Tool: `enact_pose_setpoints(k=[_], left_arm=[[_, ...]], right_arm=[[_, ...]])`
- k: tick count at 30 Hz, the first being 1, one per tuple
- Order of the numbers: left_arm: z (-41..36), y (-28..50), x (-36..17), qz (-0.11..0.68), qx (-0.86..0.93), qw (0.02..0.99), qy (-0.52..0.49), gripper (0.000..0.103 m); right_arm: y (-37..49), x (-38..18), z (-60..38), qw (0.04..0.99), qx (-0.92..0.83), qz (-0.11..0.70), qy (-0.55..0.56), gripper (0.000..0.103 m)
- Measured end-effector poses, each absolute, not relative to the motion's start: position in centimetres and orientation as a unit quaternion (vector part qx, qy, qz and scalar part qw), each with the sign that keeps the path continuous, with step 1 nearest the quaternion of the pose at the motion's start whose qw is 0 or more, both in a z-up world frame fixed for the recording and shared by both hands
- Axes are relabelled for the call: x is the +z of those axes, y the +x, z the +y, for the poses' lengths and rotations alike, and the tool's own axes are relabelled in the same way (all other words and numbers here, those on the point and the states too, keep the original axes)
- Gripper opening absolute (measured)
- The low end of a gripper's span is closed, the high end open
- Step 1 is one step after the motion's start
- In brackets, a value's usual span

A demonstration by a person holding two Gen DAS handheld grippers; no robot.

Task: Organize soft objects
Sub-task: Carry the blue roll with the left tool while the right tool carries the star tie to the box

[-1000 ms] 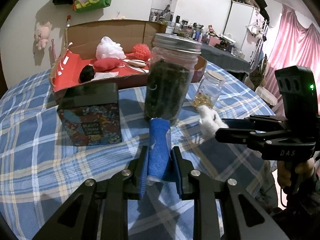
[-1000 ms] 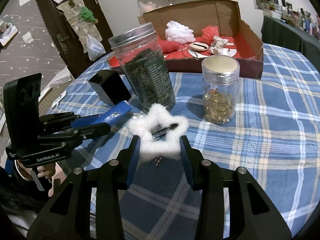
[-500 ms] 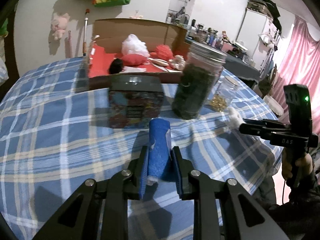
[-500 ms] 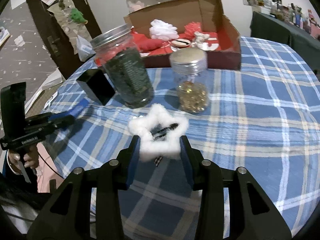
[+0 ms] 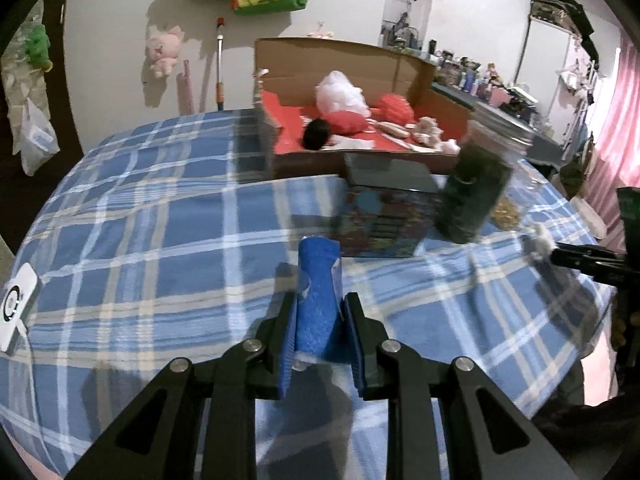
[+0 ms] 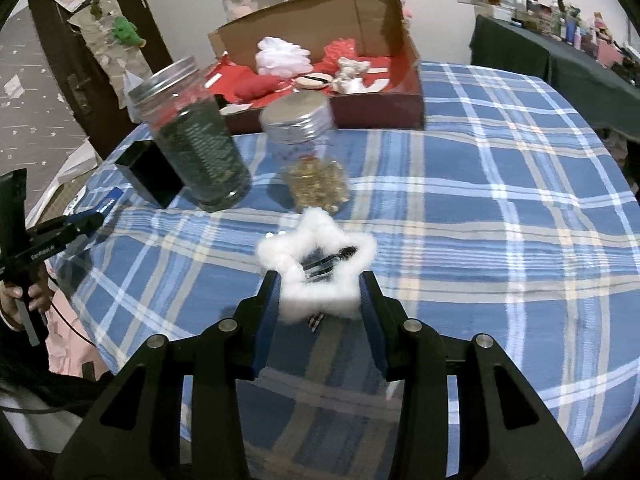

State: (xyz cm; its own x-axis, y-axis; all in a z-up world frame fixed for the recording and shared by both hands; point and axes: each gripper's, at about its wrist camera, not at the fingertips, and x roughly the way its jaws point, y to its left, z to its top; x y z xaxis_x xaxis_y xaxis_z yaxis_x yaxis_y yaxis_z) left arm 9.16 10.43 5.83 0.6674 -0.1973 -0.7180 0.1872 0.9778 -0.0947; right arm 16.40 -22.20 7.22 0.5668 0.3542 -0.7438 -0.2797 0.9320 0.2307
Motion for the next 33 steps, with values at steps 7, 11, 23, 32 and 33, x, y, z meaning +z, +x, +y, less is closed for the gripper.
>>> enact_pose_setpoints(k=[7,11,23,32,33], left_arm=[[11.5,11.0,5.8,0.397,-0.097,0.913,0.007,0.024],[11.6,12.1,5.9,0.392,-0.107,0.913,0.022,0.024],[11.5,15.5,6.8,0.367,-0.155,0.915,0.061,0.024],[10.8,16.8,7.5,0.357,-0.185,0.912,0.074,0.024],[10.7,17.0,7.6,0.356,-0.187,0.912,0.075,0.024]], right_arm=[[17.4,7.3,-23.6,0.886,0.155,0.435,0.039,0.038],[18.2,7.4,-24.4,0.889,0.139,0.434,0.035,0.038],[21.4,8.4,-25.1,0.901,0.112,0.419,-0.003,0.038],[23.5,9.1,-24.8,0.903,0.112,0.414,-0.025,0.038],[23.7,9.2,-24.8,0.903,0.113,0.413,-0.026,0.038]])
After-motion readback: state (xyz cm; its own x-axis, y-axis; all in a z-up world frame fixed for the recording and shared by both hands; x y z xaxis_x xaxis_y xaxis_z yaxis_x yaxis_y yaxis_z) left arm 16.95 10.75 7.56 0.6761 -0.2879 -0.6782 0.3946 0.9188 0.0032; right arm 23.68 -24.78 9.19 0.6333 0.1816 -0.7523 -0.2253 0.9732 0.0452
